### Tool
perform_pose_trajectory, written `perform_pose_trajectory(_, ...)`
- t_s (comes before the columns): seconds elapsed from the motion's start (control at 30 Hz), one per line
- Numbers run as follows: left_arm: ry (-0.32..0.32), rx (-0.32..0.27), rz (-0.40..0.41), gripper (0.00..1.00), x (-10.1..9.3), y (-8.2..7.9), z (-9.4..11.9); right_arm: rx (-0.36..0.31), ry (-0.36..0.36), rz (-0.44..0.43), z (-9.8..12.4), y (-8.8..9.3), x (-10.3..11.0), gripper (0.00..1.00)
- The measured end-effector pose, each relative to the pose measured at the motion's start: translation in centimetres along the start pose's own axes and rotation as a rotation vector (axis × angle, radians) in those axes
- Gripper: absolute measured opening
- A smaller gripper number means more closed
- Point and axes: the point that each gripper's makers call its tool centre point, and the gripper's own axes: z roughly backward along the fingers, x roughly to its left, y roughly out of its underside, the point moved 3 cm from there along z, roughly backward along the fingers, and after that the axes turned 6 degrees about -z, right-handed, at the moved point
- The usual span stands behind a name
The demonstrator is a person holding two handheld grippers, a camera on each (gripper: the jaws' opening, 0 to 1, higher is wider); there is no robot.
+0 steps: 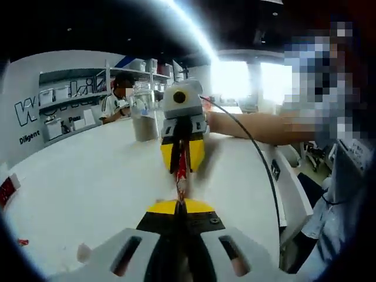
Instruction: Tear open the coffee pouch, take out the coffee, and pour the coffee from the pouch into the cup
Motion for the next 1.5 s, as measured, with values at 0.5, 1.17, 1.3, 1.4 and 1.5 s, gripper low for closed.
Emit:
perform_pose_trajectory(0.5,-0.009,0.006,-0.044,0.09,0.0,0.1,-0.3,0.034,0.020,0.034,-0.4,0.5,-0.2,0.15)
perform_pose_trajectory(1.17,-0.042,0.002,-0.049,0.16,0.5,0.1,-0.3,0.064,0.039,0.417,-1.2,0.8,1.2,0.12)
perform_pose_trajectory(1.3,-0.041,0.004,-0.038,0.15,0.5,0.1,-0.3,0.059,0.033,0.476,-1.3,0.6,1.6,0.12)
perform_pose_trajectory(1.4,-0.028,0.006,-0.040,0.11,0.3,0.1,-0.3,0.065,0.033,0.488,-1.4,0.7,1.5,0.12)
perform_pose_trajectory(1.5,-0.025,0.006,-0.040,0.10,0.3,0.1,-0.3,0.049,0.033,0.448,-1.5,0.4,1.5,0.12)
